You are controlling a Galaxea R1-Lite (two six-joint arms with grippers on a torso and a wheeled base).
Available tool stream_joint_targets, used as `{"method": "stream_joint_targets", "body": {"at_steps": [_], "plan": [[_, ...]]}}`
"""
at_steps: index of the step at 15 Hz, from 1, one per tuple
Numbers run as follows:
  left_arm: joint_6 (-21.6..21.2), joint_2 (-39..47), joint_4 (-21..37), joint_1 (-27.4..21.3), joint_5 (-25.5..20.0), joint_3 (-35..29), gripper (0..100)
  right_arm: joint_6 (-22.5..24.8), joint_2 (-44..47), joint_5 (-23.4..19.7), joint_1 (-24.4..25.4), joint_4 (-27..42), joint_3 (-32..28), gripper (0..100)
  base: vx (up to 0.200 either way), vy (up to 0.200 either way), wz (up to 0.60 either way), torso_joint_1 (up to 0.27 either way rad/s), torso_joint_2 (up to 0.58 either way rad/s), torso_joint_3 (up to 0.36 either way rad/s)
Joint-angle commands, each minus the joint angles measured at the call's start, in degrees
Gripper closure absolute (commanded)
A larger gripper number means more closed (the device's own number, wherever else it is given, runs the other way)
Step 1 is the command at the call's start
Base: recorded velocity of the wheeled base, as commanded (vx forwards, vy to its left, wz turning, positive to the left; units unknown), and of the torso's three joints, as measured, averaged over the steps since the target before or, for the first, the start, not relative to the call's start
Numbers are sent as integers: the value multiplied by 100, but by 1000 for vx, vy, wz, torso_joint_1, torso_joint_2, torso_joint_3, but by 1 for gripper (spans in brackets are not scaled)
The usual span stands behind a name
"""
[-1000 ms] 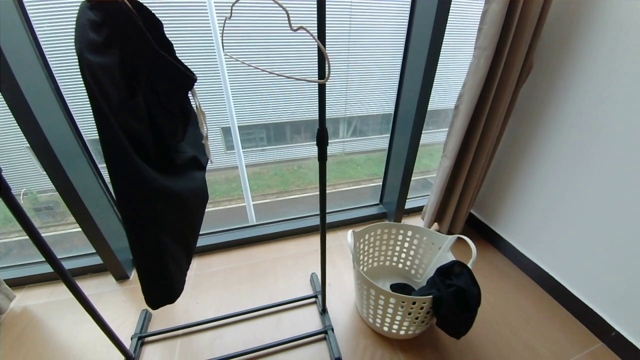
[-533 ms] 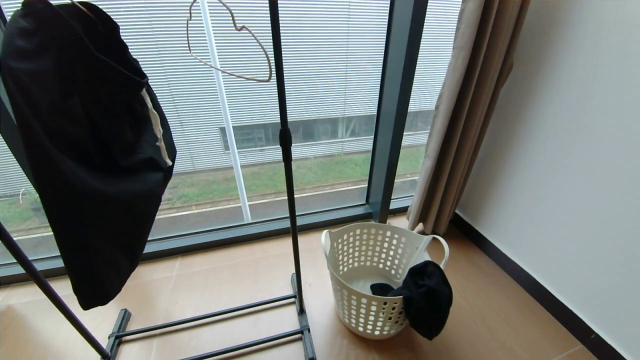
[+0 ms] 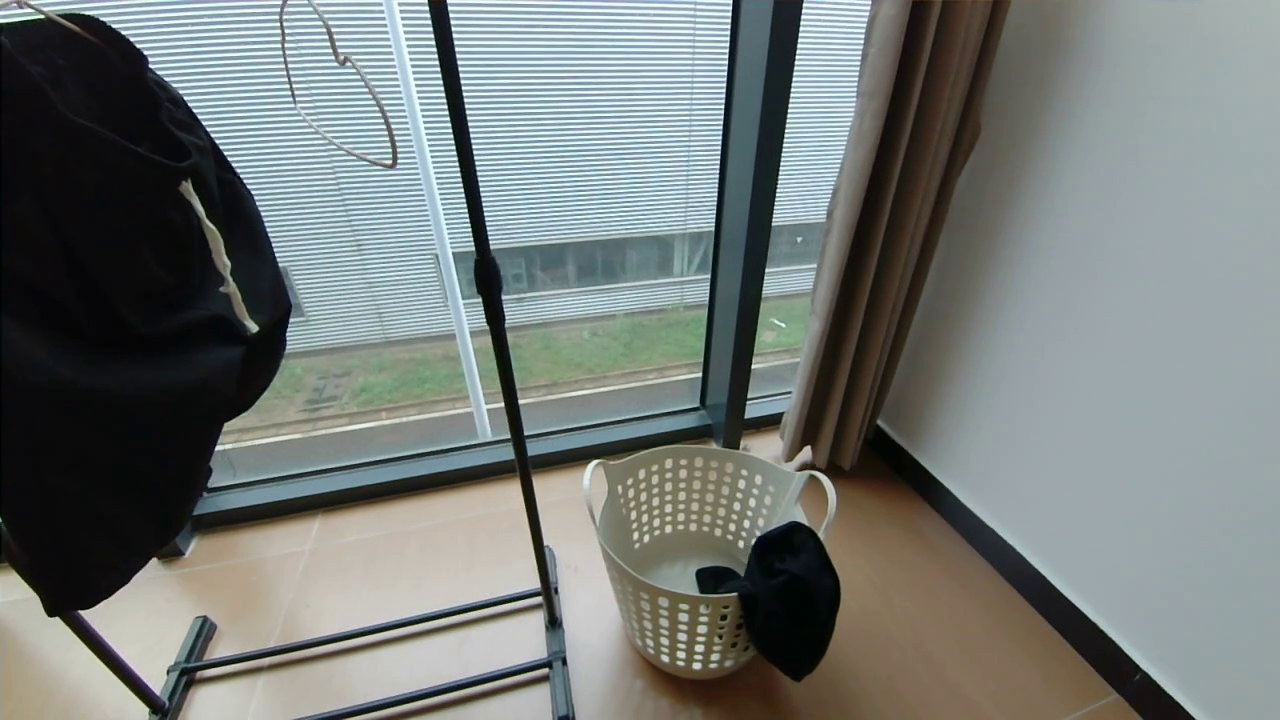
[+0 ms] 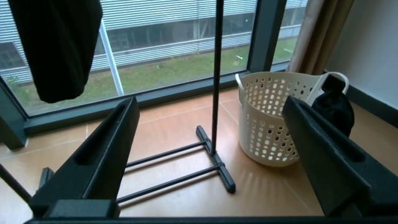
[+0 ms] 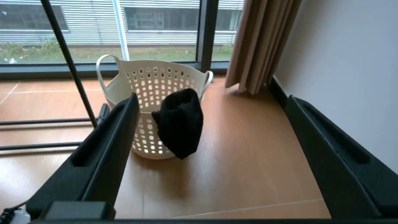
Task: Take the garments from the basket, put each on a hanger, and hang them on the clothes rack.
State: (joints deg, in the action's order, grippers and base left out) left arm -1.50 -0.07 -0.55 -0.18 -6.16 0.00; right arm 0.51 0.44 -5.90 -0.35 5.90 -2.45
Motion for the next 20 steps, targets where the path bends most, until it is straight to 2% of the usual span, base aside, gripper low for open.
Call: {"method": "stream_joint_targets", "body": {"at_steps": [1,11,14,20], "plan": [[1,7,2,1,0,0,0,2,9,-8,0,-1,-1,0,0,0,0,0,0,0],[1,7,-7,1,0,0,0,2,9,-8,0,-1,-1,0,0,0,0,0,0,0],[1,7,-7,1,0,0,0,2,9,-8,0,-1,-1,0,0,0,-600,2,7,-1],[-17,7,2,9,18,0,0,-7,9,-8,0,-1,-1,0,0,0,0,0,0,0]]}}
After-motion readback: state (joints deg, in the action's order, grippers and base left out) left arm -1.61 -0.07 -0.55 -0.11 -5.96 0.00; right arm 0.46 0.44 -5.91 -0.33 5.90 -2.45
